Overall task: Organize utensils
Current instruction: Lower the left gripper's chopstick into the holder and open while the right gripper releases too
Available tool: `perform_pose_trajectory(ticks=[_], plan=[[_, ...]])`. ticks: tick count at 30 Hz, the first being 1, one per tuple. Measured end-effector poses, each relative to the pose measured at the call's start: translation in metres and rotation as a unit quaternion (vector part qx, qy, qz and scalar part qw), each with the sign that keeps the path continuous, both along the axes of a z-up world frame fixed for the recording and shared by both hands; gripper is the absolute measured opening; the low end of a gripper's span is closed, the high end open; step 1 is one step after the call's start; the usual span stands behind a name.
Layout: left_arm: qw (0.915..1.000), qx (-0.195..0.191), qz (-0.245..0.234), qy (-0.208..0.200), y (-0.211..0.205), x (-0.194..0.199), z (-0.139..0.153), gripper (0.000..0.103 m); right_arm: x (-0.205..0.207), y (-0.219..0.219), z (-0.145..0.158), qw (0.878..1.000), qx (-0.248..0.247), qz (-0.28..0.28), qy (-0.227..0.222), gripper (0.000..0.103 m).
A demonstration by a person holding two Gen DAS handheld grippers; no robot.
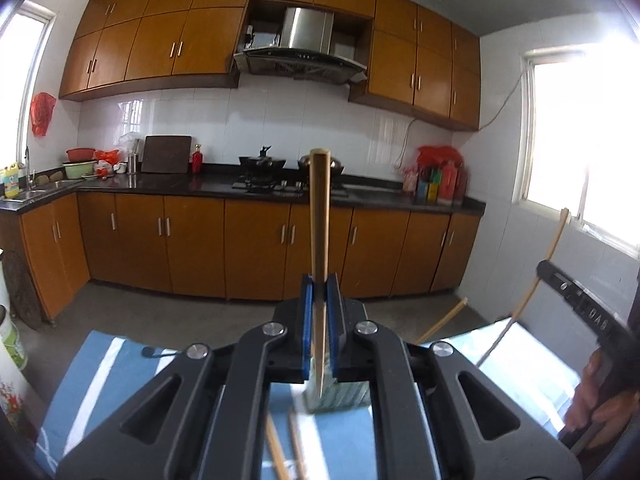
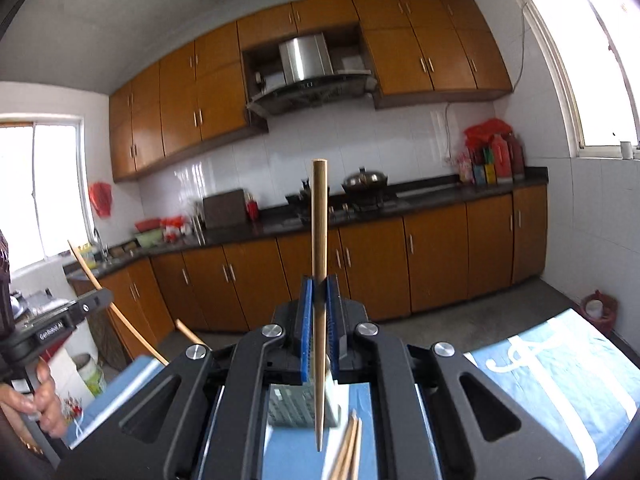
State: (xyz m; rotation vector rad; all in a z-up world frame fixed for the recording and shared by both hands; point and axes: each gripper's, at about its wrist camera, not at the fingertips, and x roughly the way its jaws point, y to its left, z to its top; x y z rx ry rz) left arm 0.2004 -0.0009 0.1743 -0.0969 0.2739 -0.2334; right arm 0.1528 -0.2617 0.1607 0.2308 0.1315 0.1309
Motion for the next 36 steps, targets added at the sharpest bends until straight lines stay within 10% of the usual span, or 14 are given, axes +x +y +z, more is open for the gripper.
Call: perform_pose_trajectory(ticks=[9, 32, 36], plan=[[0.9995, -0.006, 0.008, -0.028, -0.036, 0.050, 0.005, 0.008, 0.062, 0.021, -0.004, 0.999, 0.016, -0.030, -0.036, 0.008], [0.9979, -0.008, 0.016, 0.062, -0.031, 0.112, -0.066, 0.013, 0.100, 0.027, -0.062, 0.997, -0.003, -0.025, 0.068, 0.009], [0.9979, -0.011, 0.024, 0.059, -0.025, 0.100, -0.060, 0.018, 0.086, 0.020, -0.056, 0.997, -0.001, -0.041, 0.062, 0.036]])
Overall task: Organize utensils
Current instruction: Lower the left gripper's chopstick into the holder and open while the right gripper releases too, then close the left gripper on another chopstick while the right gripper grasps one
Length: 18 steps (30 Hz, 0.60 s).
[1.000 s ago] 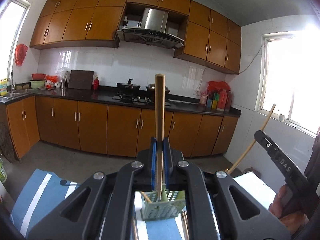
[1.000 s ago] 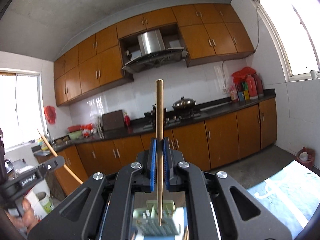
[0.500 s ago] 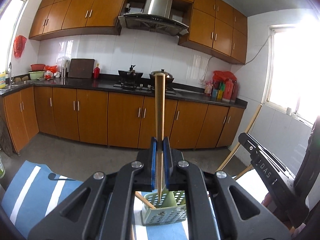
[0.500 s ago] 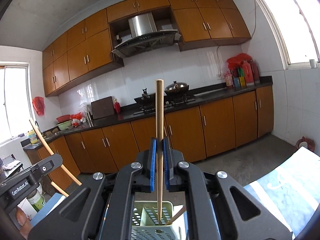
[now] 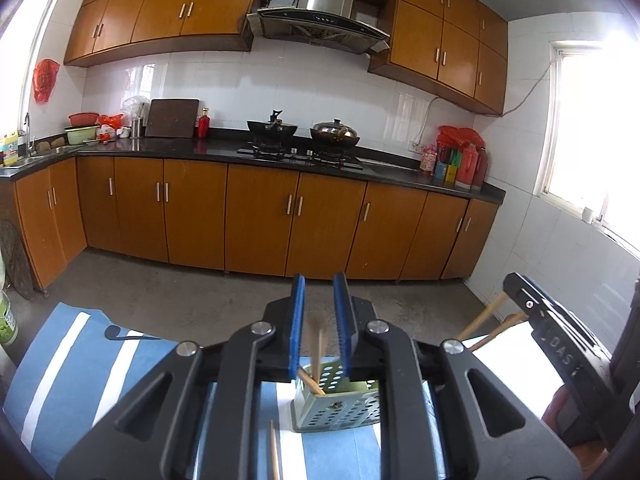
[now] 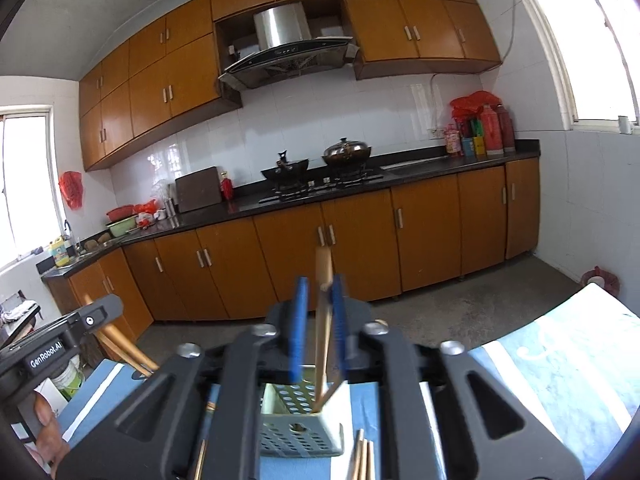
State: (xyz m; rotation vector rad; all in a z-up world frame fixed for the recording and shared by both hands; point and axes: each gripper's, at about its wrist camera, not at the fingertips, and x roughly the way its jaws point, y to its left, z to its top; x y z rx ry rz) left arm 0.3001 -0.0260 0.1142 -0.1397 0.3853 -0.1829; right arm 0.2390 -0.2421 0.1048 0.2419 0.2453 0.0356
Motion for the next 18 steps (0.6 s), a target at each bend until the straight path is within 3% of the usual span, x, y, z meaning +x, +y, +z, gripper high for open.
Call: perform_pose_trajectory(ticks=[9, 14, 18], plan=[[0.9998, -0.006, 0.010, -0.015, 0.022, -0.057, 0.015, 0.025, -0.057, -0.022, 0.012, 1.000, -0.014, -0.025, -0.007, 0.039], [0.9996, 0.013, 0.023, 0.009, 0.041, -0.094, -0.008, 0.028, -0.082, -0.039, -0.020, 0.998, -0.014, -0.032, 0.056, 0.039], [0.9966, 0.043, 0.041, 0.058, 0.061, -0.115, -0.055, 0.029, -0.092, -0.039, -0.069, 0.991, -0.029, -0.011, 0.132, 0.039]])
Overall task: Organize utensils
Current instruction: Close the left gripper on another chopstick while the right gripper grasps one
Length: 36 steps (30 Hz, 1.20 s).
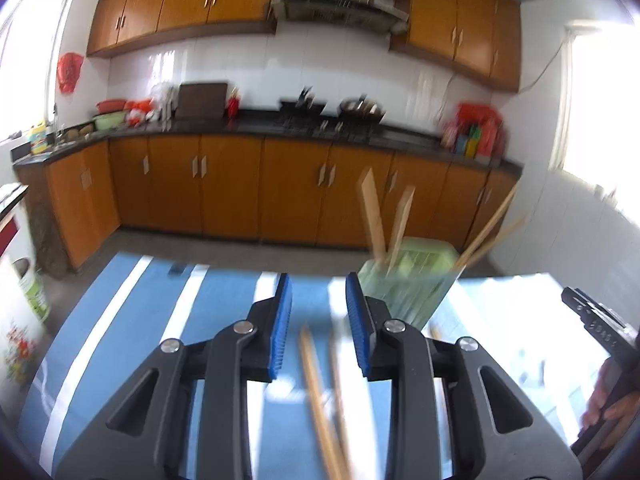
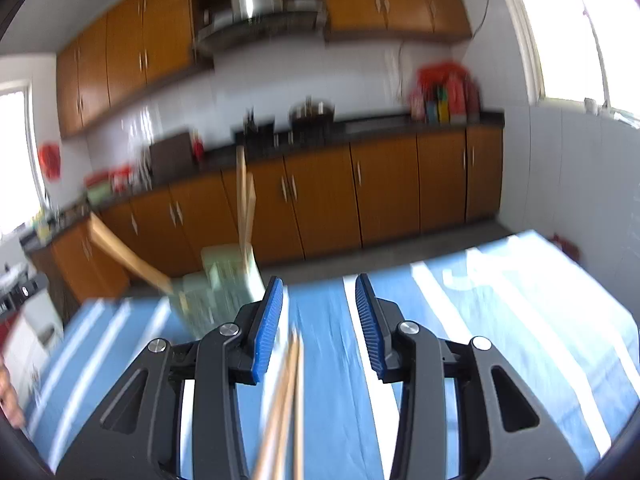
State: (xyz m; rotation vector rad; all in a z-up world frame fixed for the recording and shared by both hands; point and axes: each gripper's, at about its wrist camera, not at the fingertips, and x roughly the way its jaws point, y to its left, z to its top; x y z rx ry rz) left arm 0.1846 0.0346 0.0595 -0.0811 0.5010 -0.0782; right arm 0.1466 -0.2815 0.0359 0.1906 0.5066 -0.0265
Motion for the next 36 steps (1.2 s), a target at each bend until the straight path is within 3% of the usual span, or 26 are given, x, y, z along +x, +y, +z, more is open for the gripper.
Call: perform_pose_trajectory(ticks=[3, 5, 10, 16, 20, 25, 28, 36], plan=[[0.9989, 0.011, 0.009, 0.044, 0.014, -0.006, -0.039, 0.031, -0.004, 0.009, -0.049, 0.997, 0.002, 0.038, 0.072, 0.034], [0.9970, 0.016, 0.018, 0.074, 0.021, -0.008, -0.064, 0.031, -0.006, 0.017, -0.075, 0.992, 0.009, 0.063, 0.110, 0.023], [0.9913, 0.000, 0.022, 0.130, 0.033, -0.014, -0.107, 0.031, -0.006, 0.037, -0.111, 0.983, 0.010, 0.091, 0.158, 0.018], [0.9881, -0.017, 0.007, 0.153, 0.028, -0.015, -0.123, 0.031, 0.000, 0.050, -0.131, 0.978, -0.008, 0.099, 0.185, 0.018], [0.9872, -0.013, -0.013, 0.159, 0.013, -0.014, -0.126, 0.031, -0.001, 0.047, -0.136, 0.979, -0.023, 0.085, 0.185, 0.008], [0.9845, -0.008, -0.030, 0.172, -0.003, -0.007, -0.133, 0.031, 0.003, 0.018, -0.136, 0.982, -0.015, 0.018, 0.189, 0.007], [0.9824, -0.005, -0.036, 0.183, -0.011, -0.003, -0.140, 0.030, 0.004, 0.007, -0.135, 0.981, -0.007, 0.005, 0.192, 0.007], [0.9763, 0.021, -0.046, 0.211, -0.029, 0.005, -0.160, 0.020, 0.004, 0.009, -0.136, 0.982, -0.018, 0.008, 0.189, 0.008]])
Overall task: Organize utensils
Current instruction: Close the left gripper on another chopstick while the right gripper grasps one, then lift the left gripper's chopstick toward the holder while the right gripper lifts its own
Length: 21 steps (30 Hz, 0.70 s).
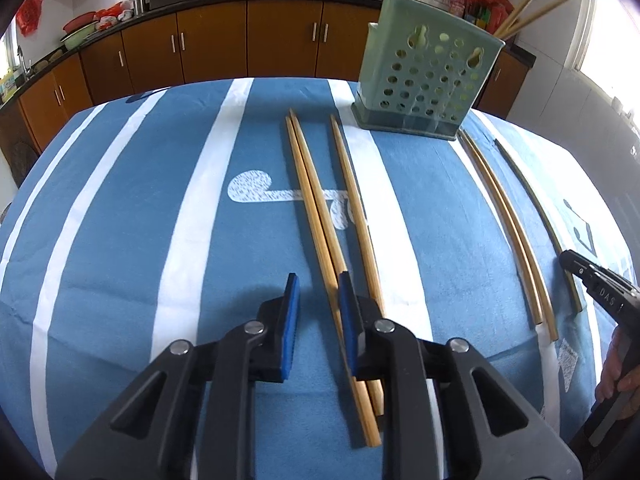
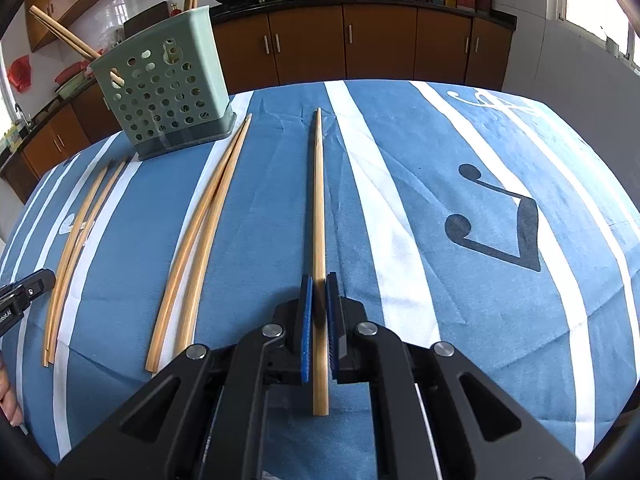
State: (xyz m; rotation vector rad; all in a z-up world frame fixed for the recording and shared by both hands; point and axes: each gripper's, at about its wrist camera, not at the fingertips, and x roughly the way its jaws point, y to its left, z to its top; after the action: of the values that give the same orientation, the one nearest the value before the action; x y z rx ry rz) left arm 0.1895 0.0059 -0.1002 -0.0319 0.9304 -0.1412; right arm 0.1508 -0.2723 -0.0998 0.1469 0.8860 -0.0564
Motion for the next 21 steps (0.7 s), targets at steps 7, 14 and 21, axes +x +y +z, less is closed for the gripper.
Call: perform_pose_trajectory(ticks=[7, 14, 21], plan=[[0.9997, 0.011, 0.020, 0.000, 0.009, 0.005, -0.003, 0.013, 0.001, 0.001, -0.001, 1.000, -0.003, 0.003, -0.001, 0.008], [0.9964, 0.022, 0.082, -0.004, 0.038, 0.021, -0.002, 0.008, 0.005, 0.001, -0.002, 1.000, -0.014, 0.005, -0.005, 0.008], [0.9962, 0.016, 0.084, -0.014, 0.062, 0.027, -0.003, 0.009, 0.009, -0.011, -0.003, 1.000, -0.015, -0.012, -0.008, 0.008]])
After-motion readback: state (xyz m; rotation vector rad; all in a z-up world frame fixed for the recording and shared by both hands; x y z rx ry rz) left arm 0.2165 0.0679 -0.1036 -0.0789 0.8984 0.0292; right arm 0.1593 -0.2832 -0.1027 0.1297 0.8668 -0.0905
